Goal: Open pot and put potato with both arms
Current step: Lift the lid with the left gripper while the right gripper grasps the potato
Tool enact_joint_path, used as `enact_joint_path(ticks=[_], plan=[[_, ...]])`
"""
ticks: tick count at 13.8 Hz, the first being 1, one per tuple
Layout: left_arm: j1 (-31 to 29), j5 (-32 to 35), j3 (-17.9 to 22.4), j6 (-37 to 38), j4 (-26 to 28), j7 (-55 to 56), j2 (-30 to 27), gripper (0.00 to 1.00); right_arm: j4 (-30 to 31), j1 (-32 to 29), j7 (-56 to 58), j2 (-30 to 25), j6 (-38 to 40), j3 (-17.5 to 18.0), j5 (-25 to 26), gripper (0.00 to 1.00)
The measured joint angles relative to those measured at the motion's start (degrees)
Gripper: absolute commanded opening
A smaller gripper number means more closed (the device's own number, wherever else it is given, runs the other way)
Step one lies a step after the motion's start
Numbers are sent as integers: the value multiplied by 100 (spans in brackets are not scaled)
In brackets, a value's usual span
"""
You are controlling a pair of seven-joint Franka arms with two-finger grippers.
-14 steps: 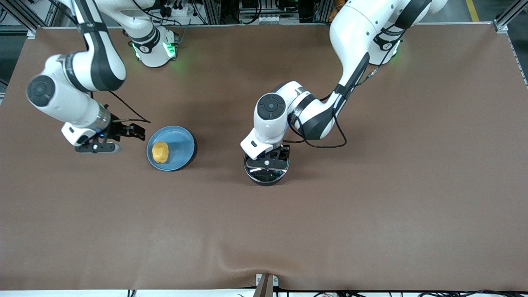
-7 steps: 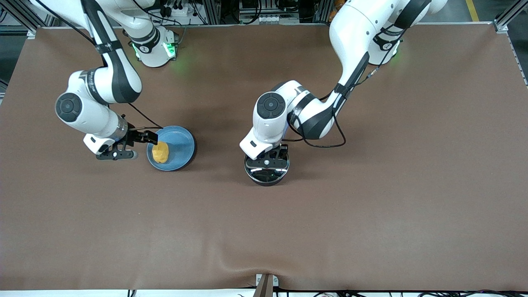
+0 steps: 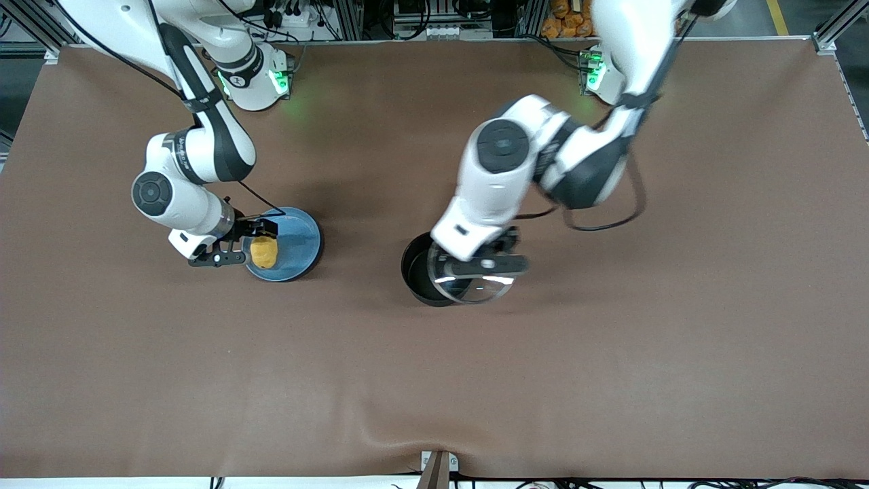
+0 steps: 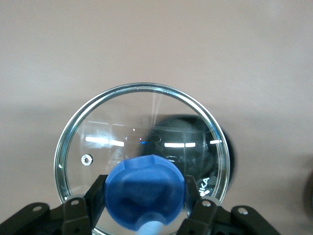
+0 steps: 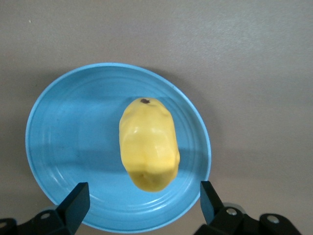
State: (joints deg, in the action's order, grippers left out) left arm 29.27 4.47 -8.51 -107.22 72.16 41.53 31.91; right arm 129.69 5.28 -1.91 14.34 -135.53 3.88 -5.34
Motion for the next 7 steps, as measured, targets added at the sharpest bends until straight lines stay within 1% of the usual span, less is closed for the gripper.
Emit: enact_joint_path(ticks=[2,3,5,7], plan=[[-555,-26,3,538,83,-627,-365,0,1,20,0,53,-56,0,0,100],[-875,-62,8,673,183,-1016,-517,0,2,28,0,99,-122,0,0,100],[-1556,-109,12,740,497,-1827,-779,0,7,63,0,251,-320,0,0,100],[-2132,-135,12,743,920,-2381,-914,0,5,85,-1,375,-426,0,-1,100]])
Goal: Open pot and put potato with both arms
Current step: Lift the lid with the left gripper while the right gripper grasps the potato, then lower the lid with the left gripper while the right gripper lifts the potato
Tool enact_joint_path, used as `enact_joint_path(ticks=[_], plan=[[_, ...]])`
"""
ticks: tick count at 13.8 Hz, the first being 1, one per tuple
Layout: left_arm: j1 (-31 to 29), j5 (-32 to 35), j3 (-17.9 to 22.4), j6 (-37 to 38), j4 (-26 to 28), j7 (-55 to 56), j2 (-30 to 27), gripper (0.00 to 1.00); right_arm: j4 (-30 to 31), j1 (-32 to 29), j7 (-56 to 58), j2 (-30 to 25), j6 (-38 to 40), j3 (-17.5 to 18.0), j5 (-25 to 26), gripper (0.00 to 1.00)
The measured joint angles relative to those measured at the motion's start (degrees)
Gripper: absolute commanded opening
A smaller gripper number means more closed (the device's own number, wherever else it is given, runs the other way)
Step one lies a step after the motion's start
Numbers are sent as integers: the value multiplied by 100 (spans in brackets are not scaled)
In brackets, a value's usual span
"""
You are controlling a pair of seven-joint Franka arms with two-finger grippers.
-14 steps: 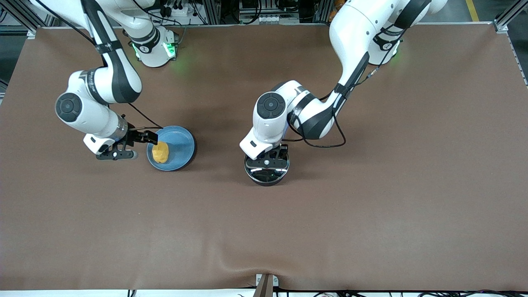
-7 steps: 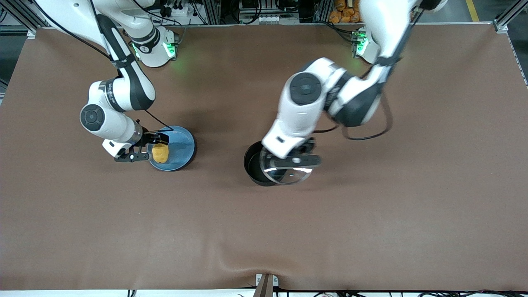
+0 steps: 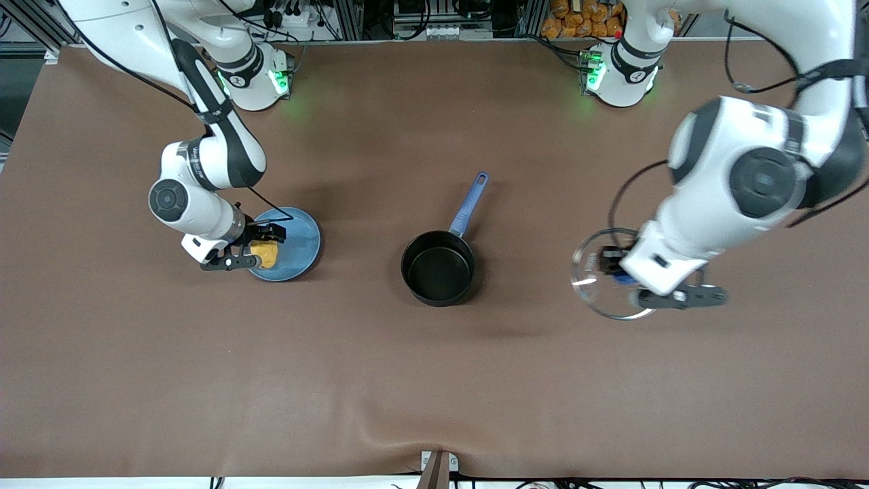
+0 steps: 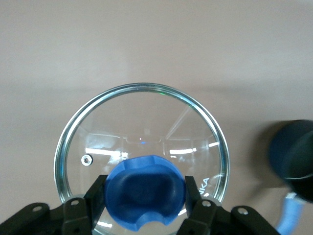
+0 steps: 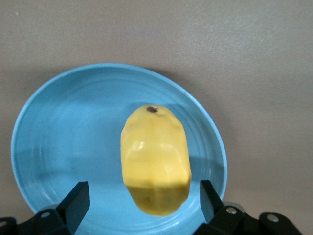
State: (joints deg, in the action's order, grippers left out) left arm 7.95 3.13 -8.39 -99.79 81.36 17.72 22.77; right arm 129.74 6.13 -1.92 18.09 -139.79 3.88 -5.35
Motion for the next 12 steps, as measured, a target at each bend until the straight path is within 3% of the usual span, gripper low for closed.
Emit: enact_joint_path(ticks=[2,3,4,5,6,9,12], plan=[[-307,1,2,-361,636,-139,1,0,-1,1,0,42,-19,-1,0,95],[-399,1,0,-800,1045,-162,13,0,0,1,0,51,-41,-1,0,57],[-471,1,1,-1311,1470,-195,34,0,1,1,-1,62,-85,-2,0,31],[-507,1,0,-1775,1833,-200,62,0,1,1,-1,71,-118,-4,0,10],[-520,1,0,-2191,2160,-200,96,0,0,1,-1,76,-129,-4,0,0],[-514,1,-17,-2966,2841,-200,188,0,-4,1,-1,79,-134,-4,0,0],[-526,1,-16,-3099,3029,-200,212,0,-24,1,-1,54,-102,-4,0,0]])
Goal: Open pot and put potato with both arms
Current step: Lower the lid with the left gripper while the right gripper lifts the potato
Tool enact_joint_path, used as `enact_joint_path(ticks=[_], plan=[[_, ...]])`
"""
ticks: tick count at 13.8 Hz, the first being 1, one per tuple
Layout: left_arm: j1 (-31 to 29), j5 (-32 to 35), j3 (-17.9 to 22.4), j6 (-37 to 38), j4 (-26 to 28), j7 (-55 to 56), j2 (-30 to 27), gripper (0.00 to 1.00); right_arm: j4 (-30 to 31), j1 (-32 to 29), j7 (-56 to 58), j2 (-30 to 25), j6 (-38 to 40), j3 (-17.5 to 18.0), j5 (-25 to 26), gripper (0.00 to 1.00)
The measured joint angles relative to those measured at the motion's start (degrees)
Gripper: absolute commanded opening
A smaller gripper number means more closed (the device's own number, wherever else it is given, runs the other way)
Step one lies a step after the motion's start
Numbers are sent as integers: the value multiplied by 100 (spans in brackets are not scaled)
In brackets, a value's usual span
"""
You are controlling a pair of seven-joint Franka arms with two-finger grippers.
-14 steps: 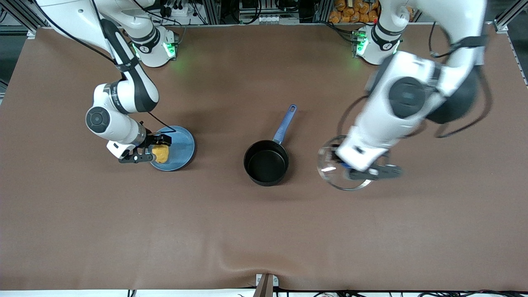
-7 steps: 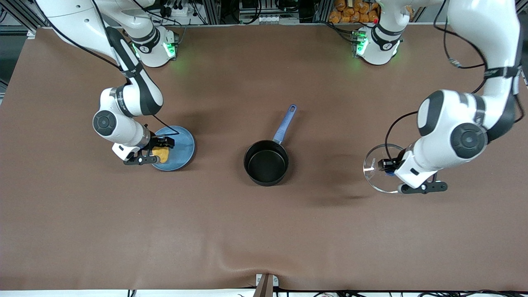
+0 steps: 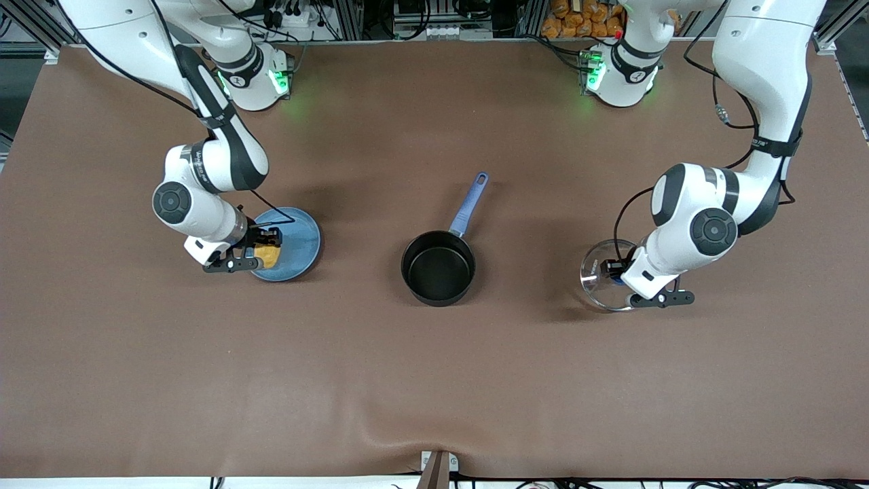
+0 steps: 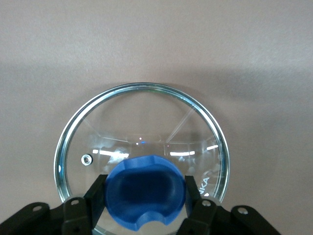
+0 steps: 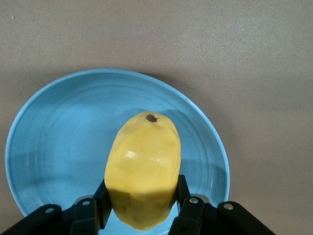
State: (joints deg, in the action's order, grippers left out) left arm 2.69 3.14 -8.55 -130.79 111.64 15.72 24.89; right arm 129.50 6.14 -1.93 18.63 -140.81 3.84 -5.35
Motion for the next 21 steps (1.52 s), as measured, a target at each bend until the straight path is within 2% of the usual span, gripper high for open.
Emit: enact_joint_path(ticks=[3,5,6,7,8,11,14,17,21], plan=[[-12,0,4,-479,224,0,93,0,-107,0,1,-276,350,0,0,0],[3,0,-7,-675,364,-1,153,7,-310,1,2,-623,877,0,0,0],[6,0,-10,-680,368,-3,143,28,-476,7,3,-791,1233,0,2,0],[7,0,-10,-682,371,-3,146,70,-686,32,3,-930,1600,2,2,0],[7,0,-10,-683,372,-3,146,100,-914,72,3,-1022,1932,2,2,0],[27,0,-19,-685,402,-3,231,100,-1622,289,-63,-1112,2689,4,2,0],[30,0,-30,-620,319,-3,160,100,-2176,608,-476,-1100,3028,7,2,0],[26,0,-68,320,-89,-3,-332,100,-2620,1031,-1105,-987,3128,9,2,0],[27,0,-162,1422,-674,-3,-1013,100,-3305,1745,-2236,-445,3119,16,3,0]])
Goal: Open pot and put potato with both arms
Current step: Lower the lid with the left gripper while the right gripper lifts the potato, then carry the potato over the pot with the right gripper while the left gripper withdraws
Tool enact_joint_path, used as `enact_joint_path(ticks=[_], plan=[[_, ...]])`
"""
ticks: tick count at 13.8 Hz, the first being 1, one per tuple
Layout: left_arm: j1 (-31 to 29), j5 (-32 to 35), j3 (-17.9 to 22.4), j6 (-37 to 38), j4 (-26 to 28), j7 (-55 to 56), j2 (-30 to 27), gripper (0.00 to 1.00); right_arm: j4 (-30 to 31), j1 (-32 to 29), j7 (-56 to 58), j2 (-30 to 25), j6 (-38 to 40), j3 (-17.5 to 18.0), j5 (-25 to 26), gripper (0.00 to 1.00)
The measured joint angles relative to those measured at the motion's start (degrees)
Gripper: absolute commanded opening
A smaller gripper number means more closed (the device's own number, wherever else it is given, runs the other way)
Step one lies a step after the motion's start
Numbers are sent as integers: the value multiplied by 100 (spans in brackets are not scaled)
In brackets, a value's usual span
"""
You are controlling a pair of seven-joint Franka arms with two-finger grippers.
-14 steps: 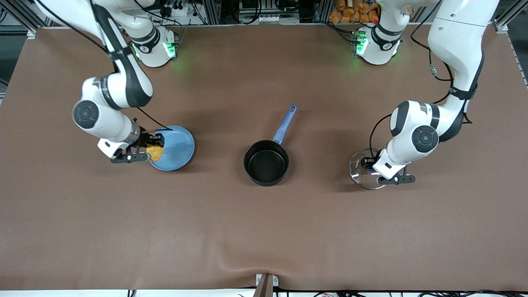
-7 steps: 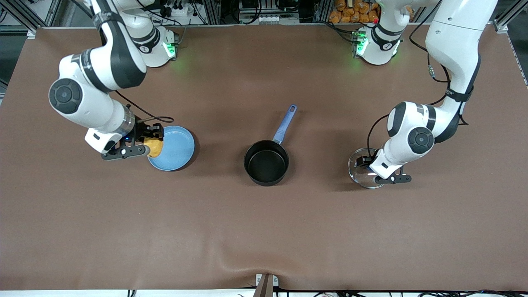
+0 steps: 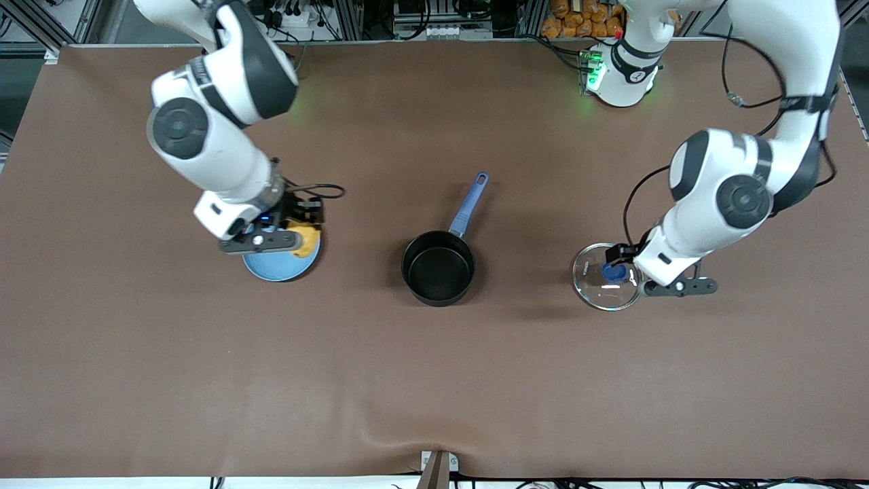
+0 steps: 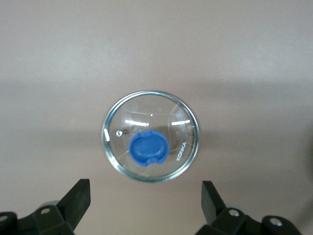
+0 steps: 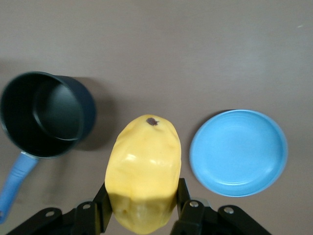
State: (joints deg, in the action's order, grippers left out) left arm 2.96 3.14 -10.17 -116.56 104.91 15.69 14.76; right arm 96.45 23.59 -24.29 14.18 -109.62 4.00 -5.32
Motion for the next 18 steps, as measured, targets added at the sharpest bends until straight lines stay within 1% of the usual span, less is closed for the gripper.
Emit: enact_joint_path(ticks=[2,4,6,7,9,11,15,18], plan=[[-25,0,2,438,-375,0,-137,100,-320,310,-317,392,-77,-2,1,0],[-34,0,4,652,-616,-3,-152,100,-600,591,-671,844,-387,-5,55,0],[-24,0,-12,774,-767,-65,-209,100,-871,867,-1057,1258,-603,-8,278,0],[-20,0,-34,979,-868,-82,-285,100,-1040,1021,-1265,1469,-651,-17,420,0],[-22,0,-63,1510,-1121,-82,-482,100,-1383,1337,-1569,1860,-675,-109,585,0],[-94,0,-26,1950,-1348,-96,-650,100,-1670,1563,-1612,2192,-863,-245,602,0],[-334,0,-23,2093,-1433,-269,-845,100,-1808,1761,-1651,2704,-1640,-369,605,0],[-327,0,-50,2115,-1453,-269,-992,100,-1832,1862,-1703,2971,-1916,-408,605,0]])
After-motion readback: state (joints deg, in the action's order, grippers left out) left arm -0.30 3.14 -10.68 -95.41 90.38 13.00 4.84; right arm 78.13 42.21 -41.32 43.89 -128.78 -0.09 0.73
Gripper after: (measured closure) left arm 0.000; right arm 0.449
